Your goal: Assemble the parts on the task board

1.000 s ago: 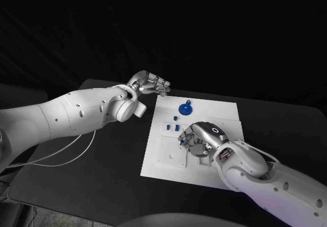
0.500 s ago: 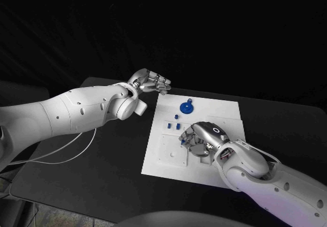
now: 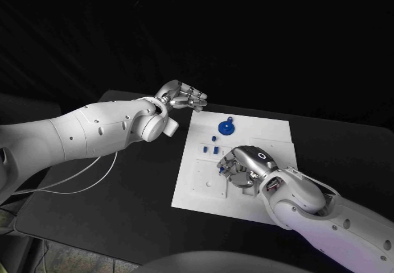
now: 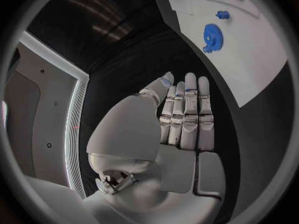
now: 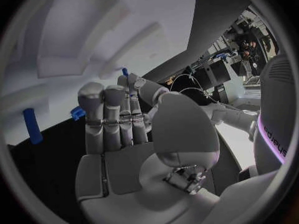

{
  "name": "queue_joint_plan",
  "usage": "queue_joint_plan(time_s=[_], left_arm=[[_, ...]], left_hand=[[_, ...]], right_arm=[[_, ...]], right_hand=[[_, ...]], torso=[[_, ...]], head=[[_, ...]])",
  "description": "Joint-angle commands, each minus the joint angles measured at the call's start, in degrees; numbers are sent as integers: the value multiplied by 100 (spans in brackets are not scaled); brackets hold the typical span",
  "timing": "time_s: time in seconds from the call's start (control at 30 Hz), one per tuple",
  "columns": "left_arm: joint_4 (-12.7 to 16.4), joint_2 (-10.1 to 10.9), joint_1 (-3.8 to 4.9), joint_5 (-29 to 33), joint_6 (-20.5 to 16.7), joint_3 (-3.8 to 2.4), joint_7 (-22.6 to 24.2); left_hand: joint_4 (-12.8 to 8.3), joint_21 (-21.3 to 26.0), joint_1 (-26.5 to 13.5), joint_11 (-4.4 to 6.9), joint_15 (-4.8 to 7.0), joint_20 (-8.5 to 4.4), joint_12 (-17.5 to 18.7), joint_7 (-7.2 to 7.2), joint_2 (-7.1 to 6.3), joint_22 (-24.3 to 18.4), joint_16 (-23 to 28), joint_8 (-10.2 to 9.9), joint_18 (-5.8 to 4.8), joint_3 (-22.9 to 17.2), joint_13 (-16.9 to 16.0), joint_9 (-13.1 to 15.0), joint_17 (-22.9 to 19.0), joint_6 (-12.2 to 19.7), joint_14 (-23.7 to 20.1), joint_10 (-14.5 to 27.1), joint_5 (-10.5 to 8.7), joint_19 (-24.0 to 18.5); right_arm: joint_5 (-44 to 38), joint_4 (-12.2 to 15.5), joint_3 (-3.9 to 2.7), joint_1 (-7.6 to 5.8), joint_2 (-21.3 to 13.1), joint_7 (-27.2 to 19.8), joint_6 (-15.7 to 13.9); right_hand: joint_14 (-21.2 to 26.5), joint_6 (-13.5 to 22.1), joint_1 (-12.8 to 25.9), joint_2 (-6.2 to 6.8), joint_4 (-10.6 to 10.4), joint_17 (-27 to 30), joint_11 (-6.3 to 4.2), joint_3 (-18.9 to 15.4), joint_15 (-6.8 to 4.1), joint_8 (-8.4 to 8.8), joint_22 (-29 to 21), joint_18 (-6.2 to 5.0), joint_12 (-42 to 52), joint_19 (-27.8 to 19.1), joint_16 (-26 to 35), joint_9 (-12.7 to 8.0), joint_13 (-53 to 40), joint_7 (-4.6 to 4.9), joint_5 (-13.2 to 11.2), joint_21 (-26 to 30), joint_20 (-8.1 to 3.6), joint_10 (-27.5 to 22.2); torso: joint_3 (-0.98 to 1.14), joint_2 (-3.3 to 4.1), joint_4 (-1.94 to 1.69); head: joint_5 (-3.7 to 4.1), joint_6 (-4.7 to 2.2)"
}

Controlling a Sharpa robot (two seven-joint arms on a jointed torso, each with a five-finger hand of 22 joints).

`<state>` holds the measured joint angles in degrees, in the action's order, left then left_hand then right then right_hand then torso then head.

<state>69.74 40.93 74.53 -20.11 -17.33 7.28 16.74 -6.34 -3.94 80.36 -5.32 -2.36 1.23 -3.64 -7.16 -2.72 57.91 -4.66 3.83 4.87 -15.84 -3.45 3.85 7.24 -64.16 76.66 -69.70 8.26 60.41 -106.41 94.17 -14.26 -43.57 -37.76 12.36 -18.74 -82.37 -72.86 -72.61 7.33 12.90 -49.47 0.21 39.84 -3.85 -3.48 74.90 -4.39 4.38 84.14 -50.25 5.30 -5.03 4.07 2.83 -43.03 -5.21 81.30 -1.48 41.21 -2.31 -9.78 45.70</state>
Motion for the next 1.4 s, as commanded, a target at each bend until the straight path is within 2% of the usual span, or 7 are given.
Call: queue_joint_plan(time_s=[0.03,0.97,1.27,1.4], left_arm=[[5,-2,4,34,18,-6,62],[-7,-1,4,35,40,-6,49],[-6,-3,4,35,72,-6,35],[-7,-3,4,35,85,-6,30]], left_hand=[[9,8,-16,7,-28,22,25,0,-32,-5,-8,-27,-87,-13,9,-6,6,53,-21,33,8,14],[13,6,-17,2,-29,24,23,-2,-44,-40,-10,-23,-84,-31,8,-5,8,60,-21,49,12,20],[11,5,-9,1,-29,24,22,-1,-45,-51,-10,-24,-83,-34,8,-5,8,59,-23,52,10,20],[11,5,-9,1,-29,24,22,-1,-45,-51,-10,-24,-83,-34,8,-5,8,59,-23,52,10,20]], right_arm=[[-49,5,10,6,3,-45,89],[-75,-43,82,7,16,-40,124],[-153,-111,147,8,67,36,188],[-168,-150,205,8,104,58,252]], right_hand=[[3,-38,57,-12,10,-10,-2,7,-40,-20,440,-115,-18,303,20,10,0,-3,31,-29,-37,38],[3,-42,59,-17,17,-10,-3,-3,-41,-20,437,-114,-20,302,23,12,1,-4,33,-28,-39,42],[3,-42,59,-17,17,-10,-3,-3,-41,-20,437,-114,-20,302,23,12,1,-4,33,-28,-39,42],[3,-42,59,-17,17,-10,-3,-3,-41,-20,437,-114,-20,302,23,12,1,-4,33,-28,-39,42]], torso=[[-1,1,0],[0,0,1],[-1,0,-1],[-1,0,-4]], head=[[-4,8],[-20,45],[-23,44],[-23,43]])
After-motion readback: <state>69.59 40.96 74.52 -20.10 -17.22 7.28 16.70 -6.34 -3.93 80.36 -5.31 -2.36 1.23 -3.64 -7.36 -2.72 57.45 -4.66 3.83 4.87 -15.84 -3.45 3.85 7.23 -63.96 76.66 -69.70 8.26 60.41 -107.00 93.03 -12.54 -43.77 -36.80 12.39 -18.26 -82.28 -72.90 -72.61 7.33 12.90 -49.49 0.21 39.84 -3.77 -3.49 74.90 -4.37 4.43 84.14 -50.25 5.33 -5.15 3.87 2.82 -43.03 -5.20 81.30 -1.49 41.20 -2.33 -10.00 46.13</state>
